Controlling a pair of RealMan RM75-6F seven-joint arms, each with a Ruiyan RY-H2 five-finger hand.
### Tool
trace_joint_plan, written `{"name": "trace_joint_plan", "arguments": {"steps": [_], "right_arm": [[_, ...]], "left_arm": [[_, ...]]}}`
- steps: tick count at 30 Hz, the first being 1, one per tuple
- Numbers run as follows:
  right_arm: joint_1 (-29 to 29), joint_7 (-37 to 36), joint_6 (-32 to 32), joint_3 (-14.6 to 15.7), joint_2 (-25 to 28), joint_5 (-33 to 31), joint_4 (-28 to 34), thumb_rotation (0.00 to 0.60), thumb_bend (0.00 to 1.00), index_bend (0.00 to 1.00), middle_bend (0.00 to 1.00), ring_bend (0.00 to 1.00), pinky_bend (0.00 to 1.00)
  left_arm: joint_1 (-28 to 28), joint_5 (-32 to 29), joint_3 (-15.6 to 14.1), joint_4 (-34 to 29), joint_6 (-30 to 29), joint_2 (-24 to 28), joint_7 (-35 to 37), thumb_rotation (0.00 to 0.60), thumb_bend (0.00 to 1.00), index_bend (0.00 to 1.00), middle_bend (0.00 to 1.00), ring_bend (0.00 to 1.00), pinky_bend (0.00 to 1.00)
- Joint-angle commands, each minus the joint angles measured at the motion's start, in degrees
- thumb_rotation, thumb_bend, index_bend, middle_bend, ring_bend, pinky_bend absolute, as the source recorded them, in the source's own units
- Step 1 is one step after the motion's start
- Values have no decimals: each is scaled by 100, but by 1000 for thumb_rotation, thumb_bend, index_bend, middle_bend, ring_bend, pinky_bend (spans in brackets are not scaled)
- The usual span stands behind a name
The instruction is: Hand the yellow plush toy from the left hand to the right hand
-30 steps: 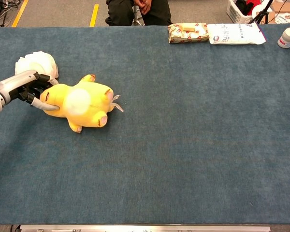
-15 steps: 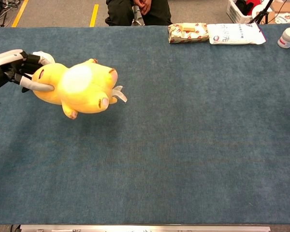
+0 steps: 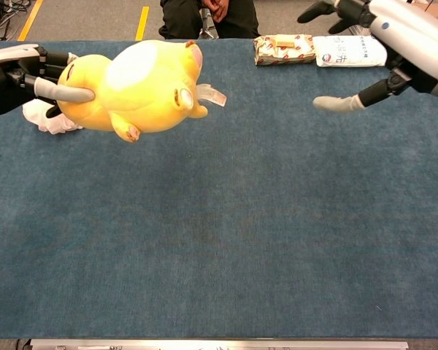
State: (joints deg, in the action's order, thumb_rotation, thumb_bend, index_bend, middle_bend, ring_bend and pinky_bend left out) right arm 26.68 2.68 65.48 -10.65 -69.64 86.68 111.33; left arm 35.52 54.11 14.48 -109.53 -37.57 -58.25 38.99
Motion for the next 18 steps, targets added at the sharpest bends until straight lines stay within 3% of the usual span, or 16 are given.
{"name": "trace_joint_plan", "arguments": {"steps": [1,18], "right_arm": [[198,74,-127,-36,-317,-80,-29,600,72,19,164,106,204],[856,754,-348,-201,-1397,-402,-352,600,38,19,143,106,204]], "left_arm": [[93,-219,65,-250,58,70,-139,600,174,567,581,564,785],[377,-1104,152,-777,103,66,-554,600,174,557,581,565,785]]}}
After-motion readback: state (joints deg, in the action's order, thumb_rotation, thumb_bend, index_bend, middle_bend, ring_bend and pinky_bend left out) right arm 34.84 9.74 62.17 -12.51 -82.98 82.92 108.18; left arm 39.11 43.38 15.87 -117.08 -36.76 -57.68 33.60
